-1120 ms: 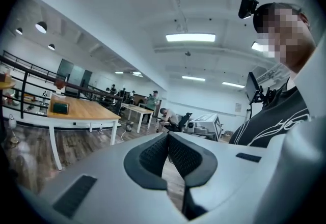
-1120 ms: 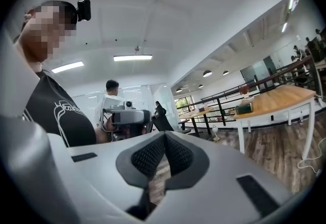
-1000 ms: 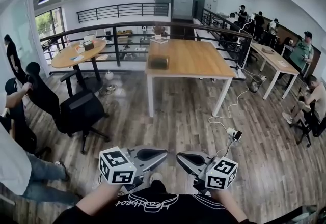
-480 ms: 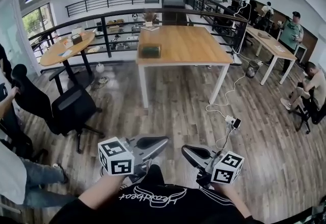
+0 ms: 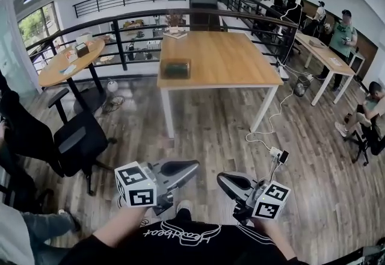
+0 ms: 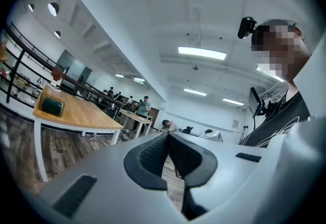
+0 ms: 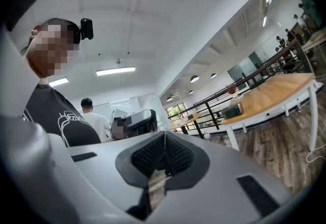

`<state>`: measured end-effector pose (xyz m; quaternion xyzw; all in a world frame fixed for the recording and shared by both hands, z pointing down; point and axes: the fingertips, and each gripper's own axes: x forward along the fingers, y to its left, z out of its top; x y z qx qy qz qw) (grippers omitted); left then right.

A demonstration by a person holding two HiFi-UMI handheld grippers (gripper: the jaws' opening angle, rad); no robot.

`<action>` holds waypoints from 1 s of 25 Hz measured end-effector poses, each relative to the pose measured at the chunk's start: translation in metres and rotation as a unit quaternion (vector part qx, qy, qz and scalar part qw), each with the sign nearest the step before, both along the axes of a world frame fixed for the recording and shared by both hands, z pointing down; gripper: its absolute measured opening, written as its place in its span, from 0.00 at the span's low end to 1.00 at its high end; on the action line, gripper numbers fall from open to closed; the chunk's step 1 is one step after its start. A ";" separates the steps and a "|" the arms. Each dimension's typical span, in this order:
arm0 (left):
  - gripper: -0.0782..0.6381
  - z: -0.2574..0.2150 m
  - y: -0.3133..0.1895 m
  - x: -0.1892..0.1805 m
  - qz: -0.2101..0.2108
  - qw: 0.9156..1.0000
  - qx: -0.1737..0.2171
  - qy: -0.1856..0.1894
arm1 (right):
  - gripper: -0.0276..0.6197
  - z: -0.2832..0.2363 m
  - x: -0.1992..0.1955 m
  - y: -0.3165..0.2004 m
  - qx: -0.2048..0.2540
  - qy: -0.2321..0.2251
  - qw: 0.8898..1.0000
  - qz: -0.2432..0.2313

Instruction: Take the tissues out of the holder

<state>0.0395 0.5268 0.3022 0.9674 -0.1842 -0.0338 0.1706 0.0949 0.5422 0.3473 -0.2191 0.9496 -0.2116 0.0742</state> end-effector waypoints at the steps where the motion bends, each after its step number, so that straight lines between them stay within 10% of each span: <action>1: 0.13 0.002 -0.023 -0.005 -0.004 1.000 0.002 -0.007 | 0.07 -0.001 -0.005 -0.023 -0.004 -0.003 1.000 -0.001; 14: 0.13 0.012 -0.296 -0.100 -0.006 0.999 -0.039 0.018 | 0.07 -0.006 -0.096 -0.304 -0.052 -0.064 0.996 -0.026; 25: 0.13 0.027 -0.349 -0.133 0.017 1.000 -0.024 0.000 | 0.07 0.011 -0.123 -0.359 -0.034 -0.001 0.999 -0.020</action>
